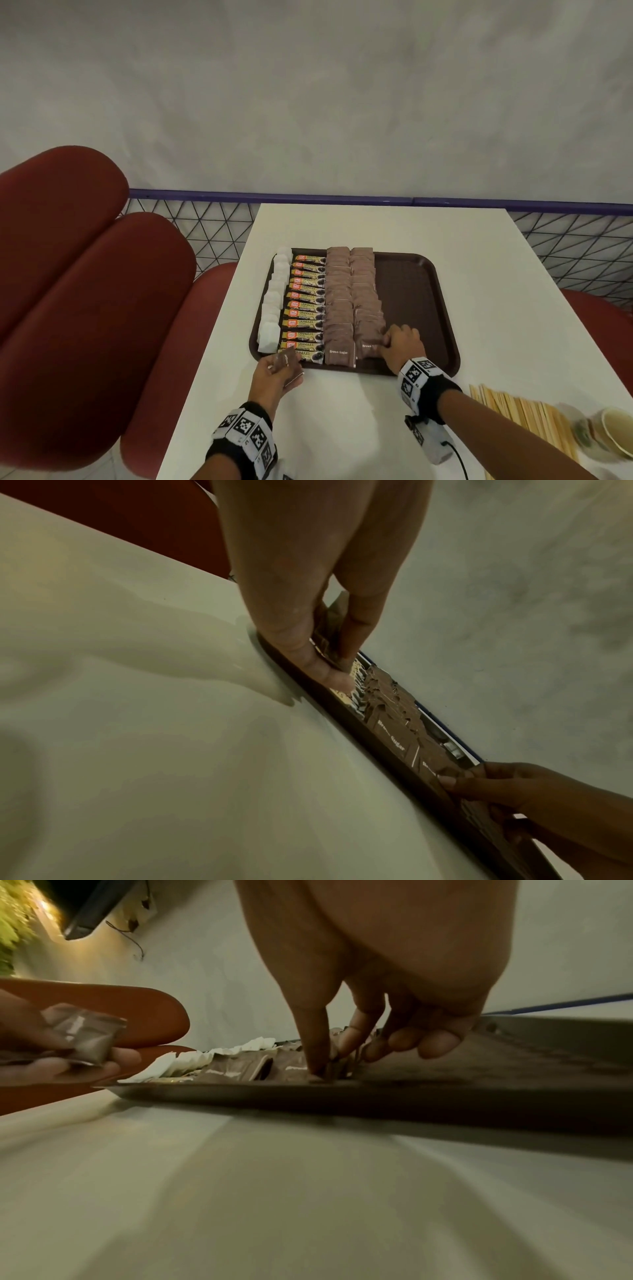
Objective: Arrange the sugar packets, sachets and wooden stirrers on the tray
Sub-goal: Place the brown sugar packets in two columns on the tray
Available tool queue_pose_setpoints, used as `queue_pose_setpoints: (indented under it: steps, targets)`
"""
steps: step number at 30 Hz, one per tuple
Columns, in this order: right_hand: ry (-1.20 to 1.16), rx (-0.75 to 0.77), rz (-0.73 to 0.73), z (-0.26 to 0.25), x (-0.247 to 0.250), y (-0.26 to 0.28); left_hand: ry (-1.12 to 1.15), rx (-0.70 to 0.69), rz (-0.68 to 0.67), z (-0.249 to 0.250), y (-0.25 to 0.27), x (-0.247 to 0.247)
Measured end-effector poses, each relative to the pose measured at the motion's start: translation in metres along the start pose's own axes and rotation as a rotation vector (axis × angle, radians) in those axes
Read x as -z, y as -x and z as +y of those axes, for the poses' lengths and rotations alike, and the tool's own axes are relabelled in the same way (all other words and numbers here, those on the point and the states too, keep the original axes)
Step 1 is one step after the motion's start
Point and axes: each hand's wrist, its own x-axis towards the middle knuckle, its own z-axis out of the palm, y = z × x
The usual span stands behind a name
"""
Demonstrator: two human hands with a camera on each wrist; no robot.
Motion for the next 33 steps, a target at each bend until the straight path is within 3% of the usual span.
queue_pose_setpoints:
  steps: [5, 8, 12, 16, 20, 27, 33]
  targets:
    - [0.025, 0.022, 0.105, -0.006, 0.0, 0.004, -0.067, -0.022, -0.023, -0.003, -0.005, -0.005]
    - [-0.061, 0.137, 0.15, -0.012, 0.002, 0.009, -0.127, -0.049, -0.065, -0.001, -0.003, -0.011]
    - [-0.336, 0.411, -0.02, -0.027, 0.001, 0.025, -0.257, -0.096, -0.09, -0.002, -0.003, -0.019]
    - [-0.387, 0.563, -0.129, -0.043, -0.006, 0.041, -0.384, -0.17, -0.157, -0.001, 0.003, -0.029]
    - [-0.489, 0.47, -0.196, -0.044, -0.005, 0.045, -0.377, -0.179, -0.192, -0.004, 0.01, -0.037]
    - [-0.55, 0.105, 0.024, -0.01, 0.021, 0.021, -0.309, -0.139, -0.118, -0.003, 0.016, -0.029]
    - [-0.42, -0.051, -0.056, 0.005, 0.02, 0.004, -0.311, -0.146, -0.108, 0.005, 0.02, -0.016]
